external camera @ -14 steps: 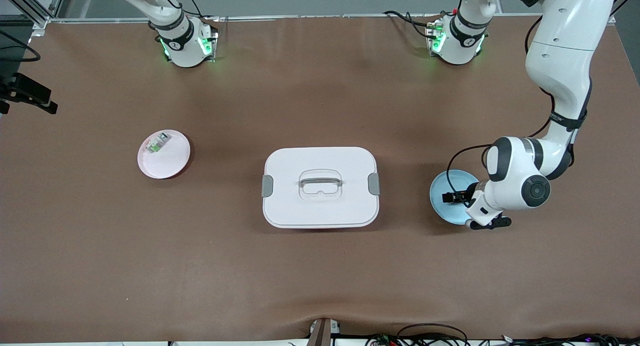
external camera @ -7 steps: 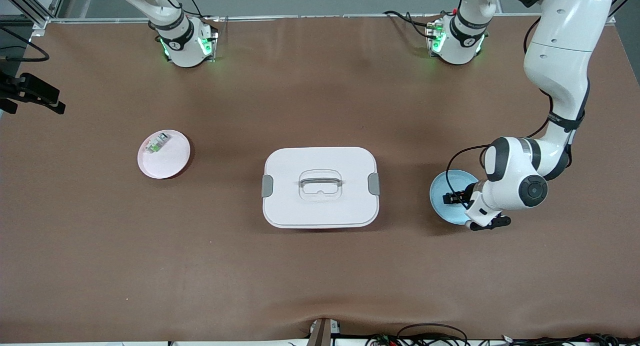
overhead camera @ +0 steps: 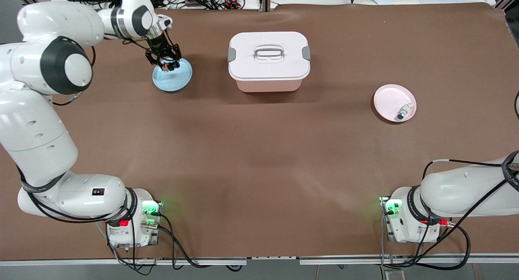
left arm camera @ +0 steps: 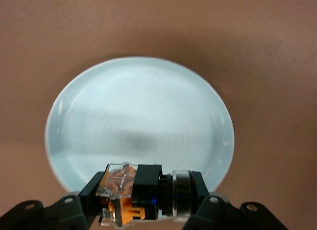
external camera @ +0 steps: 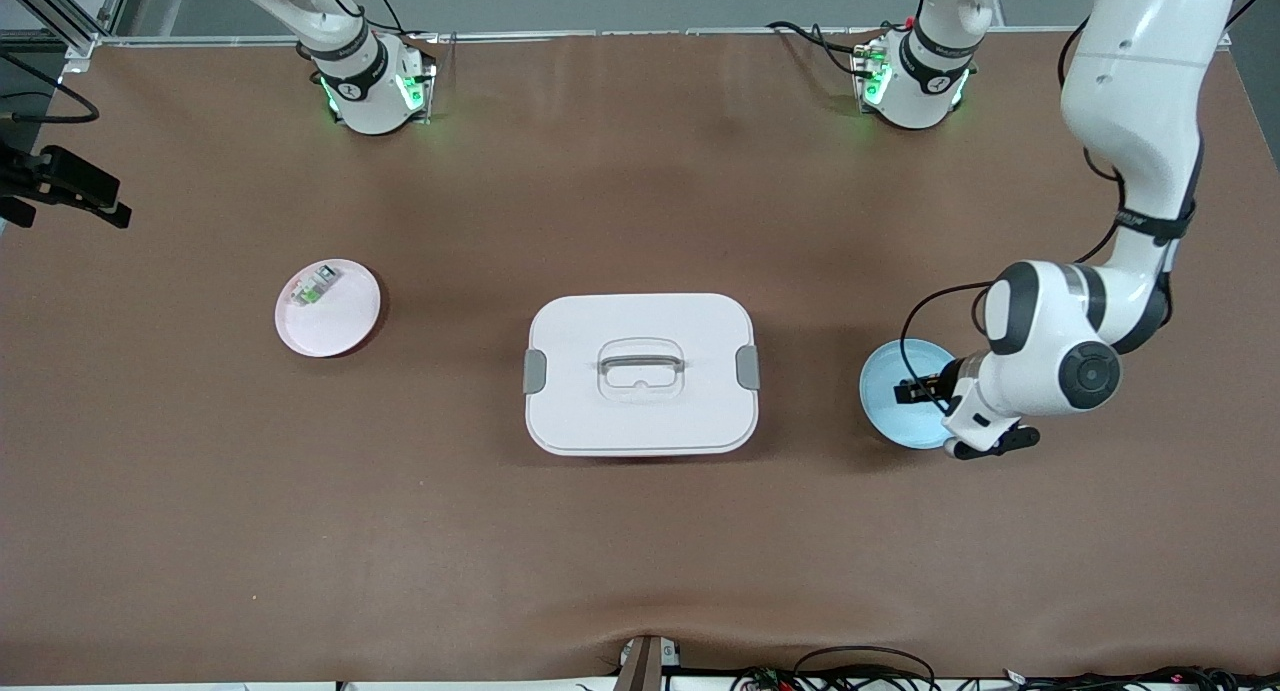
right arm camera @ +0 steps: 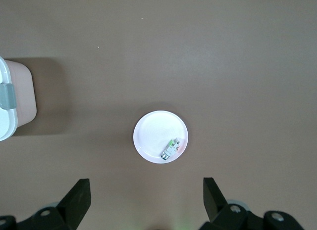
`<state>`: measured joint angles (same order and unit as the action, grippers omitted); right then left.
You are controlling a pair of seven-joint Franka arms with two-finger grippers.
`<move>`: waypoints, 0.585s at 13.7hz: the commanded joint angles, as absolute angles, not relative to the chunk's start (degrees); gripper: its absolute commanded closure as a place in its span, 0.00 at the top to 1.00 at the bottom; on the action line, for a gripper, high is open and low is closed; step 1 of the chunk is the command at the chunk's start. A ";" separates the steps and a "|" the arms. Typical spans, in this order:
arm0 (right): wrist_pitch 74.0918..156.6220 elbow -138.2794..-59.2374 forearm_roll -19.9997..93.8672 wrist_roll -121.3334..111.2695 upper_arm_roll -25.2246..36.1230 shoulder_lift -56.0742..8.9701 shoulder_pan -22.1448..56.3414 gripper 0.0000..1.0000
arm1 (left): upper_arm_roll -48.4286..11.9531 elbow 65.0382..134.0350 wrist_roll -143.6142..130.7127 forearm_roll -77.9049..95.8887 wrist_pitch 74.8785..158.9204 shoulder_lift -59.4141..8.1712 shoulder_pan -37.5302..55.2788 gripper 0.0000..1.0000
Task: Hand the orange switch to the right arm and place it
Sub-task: 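Lift the switch with the left gripper toward the table middle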
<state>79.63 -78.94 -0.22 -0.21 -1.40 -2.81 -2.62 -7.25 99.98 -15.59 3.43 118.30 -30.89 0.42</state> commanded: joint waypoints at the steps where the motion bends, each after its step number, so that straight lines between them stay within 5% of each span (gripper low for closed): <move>1: 79.28 -79.28 1.48 1.14 -1.41 -2.02 -3.25 1.00 | -7.47 101.25 -16.70 2.99 110.07 -22.96 0.18 0.20; 8: 79.54 -79.19 2.02 1.14 -1.58 -1.93 -3.69 1.00 | -14.40 98.01 -25.02 8.17 89.14 -7.30 0.44 0.20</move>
